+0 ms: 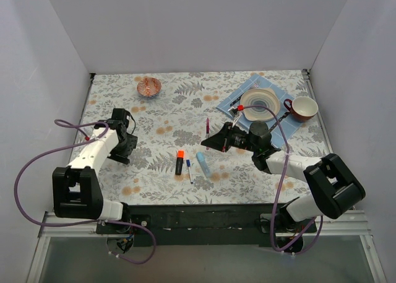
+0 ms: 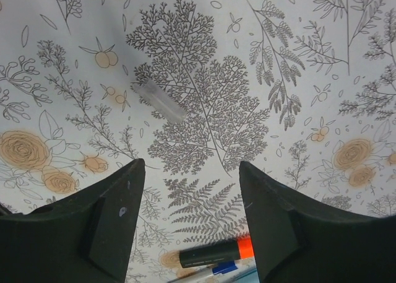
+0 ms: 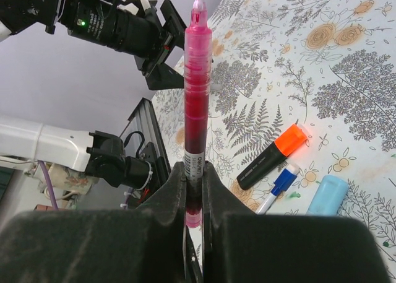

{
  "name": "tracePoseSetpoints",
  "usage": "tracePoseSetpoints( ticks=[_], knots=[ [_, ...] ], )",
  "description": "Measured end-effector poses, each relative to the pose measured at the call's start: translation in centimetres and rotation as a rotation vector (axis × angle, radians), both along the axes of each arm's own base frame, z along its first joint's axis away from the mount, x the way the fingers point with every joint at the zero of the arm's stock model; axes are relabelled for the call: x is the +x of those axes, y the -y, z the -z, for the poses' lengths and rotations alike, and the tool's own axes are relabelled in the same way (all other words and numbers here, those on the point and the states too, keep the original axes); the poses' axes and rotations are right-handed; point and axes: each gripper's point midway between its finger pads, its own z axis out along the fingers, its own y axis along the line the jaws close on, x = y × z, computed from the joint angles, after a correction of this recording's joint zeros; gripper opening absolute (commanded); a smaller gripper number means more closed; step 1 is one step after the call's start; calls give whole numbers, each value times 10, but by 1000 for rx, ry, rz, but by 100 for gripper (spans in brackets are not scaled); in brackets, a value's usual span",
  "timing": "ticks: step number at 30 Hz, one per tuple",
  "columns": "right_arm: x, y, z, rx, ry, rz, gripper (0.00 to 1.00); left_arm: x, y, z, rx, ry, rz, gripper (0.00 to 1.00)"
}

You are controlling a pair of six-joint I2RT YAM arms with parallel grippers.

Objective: Insert the pens into the pen caps

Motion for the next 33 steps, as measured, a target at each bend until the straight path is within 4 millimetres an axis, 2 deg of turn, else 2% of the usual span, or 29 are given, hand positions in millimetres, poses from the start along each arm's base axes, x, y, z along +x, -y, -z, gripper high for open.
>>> tracePoseSetpoints(
  ticks=[4, 7, 10, 14, 20, 22, 25, 27, 29, 30, 33],
  knots=[
    [-1, 1, -3, 0, 8, 3, 1, 12, -3, 1, 16, 37, -8, 66],
    [-1, 2, -5, 1, 16, 2, 1, 29, -6, 7, 51, 59, 47, 65],
    [-1, 2, -4, -3, 17, 2, 1, 47, -9, 11, 113, 73, 256, 67],
    [-1, 2, -3, -6, 18, 2, 1, 63, -9, 3, 188, 99, 555, 68],
    [-2, 3, -8, -1, 24, 5, 1, 83, -8, -28, 352, 143, 982, 71],
    [-3, 4, -12, 4, 32, 8, 1, 85, -2, -40, 421, 159, 1149, 64],
    [-3, 6, -19, 8, 47, 22, 1, 81, 13, -50, 512, 122, 1453, 63],
    [-5, 8, -19, -2, 40, 28, 1, 74, 24, -50, 570, 58, 1671, 63],
    [-7, 11, -15, -21, 29, 33, 1, 62, 49, -45, 591, 23, 1902, 64],
    [-9, 13, -12, -36, 21, 35, 1, 57, 53, -44, 592, 11, 1975, 64],
    [-14, 20, -10, -73, 10, 50, 1, 55, 36, -41, 599, -43, 2041, 60]
  ],
)
